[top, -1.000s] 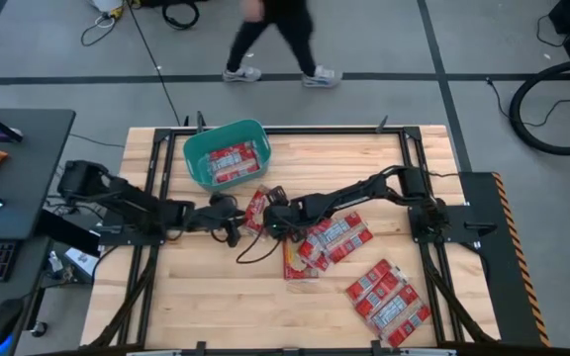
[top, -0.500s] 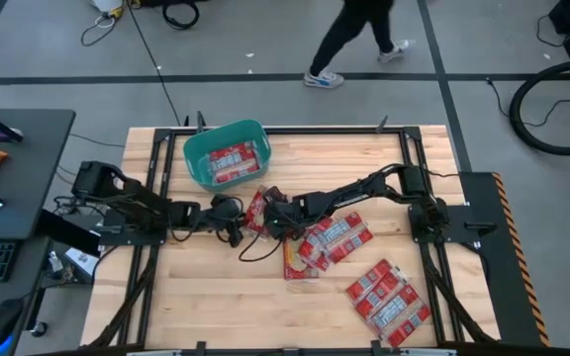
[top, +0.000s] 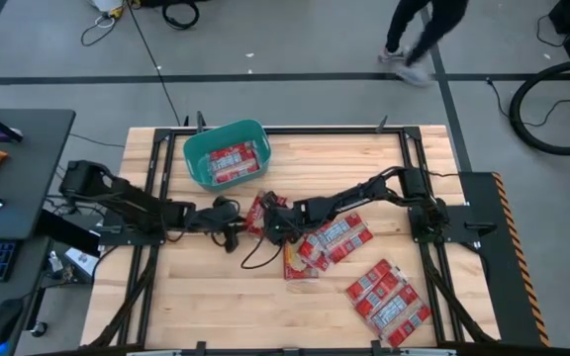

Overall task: Sort popcorn bags into baskets
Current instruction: Put the popcorn bag into the green bin

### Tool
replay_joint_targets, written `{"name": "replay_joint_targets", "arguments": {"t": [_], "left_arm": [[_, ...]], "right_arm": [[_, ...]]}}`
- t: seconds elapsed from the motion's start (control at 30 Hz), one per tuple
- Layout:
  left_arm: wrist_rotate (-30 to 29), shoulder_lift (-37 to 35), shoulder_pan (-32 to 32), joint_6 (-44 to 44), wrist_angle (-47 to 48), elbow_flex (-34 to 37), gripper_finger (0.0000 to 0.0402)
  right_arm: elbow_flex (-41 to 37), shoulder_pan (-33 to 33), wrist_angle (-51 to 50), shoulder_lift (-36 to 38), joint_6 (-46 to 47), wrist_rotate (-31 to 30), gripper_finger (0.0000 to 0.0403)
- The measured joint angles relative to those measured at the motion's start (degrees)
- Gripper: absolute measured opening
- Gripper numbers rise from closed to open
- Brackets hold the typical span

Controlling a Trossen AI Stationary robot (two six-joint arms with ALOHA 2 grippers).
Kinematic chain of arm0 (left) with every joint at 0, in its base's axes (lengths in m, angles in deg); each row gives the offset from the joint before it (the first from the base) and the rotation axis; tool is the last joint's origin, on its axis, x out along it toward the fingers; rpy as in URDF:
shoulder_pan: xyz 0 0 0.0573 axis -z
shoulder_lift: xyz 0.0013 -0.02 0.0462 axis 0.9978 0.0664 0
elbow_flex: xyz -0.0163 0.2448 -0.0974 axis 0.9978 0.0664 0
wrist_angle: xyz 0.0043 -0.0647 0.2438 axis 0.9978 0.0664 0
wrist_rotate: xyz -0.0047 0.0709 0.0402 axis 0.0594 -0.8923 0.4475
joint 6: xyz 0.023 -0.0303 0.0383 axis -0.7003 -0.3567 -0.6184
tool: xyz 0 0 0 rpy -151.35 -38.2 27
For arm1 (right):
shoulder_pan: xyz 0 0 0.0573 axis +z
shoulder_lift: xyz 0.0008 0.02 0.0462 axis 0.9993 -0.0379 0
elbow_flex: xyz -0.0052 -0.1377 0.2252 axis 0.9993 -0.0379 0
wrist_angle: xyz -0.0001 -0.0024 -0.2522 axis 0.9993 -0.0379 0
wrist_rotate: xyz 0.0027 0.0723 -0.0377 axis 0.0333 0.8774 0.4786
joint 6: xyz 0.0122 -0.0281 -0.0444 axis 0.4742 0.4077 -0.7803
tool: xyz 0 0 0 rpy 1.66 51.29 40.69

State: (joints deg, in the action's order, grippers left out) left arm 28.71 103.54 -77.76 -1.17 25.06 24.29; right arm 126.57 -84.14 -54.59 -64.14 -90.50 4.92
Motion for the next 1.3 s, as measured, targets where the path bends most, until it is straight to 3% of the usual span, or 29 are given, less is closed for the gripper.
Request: {"name": "replay_joint_targets", "arguments": {"t": [0.17, 0.5, 0.83, 1.03, 1.3], "left_arm": [[-2.31, -5.40, 3.98, -2.68, -0.13, -0.02, 0.0121], [-15.64, -11.98, 15.04, -5.78, 1.21, -0.11, 0.0121], [-21.45, -15.19, 23.01, -5.81, 2.56, -0.07, 0.0121], [-25.60, -21.22, 26.07, -9.84, 4.46, -0.07, 0.0121], [-26.05, -29.49, 27.52, -14.61, 6.70, -0.07, 0.0121]], "right_arm": [[0.00, 0.97, -2.04, 0.68, 0.82, -5.53, 0.0024], [-0.02, 1.51, -8.60, 7.14, 5.99, -13.03, 0.0034], [0.59, 0.08, -6.82, 14.25, 9.43, -17.90, 0.0033], [8.24, -0.59, -9.11, 11.35, 9.51, -18.54, 0.0033], [20.33, -4.05, -9.20, 3.15, 4.79, -15.57, 0.0032]]}}
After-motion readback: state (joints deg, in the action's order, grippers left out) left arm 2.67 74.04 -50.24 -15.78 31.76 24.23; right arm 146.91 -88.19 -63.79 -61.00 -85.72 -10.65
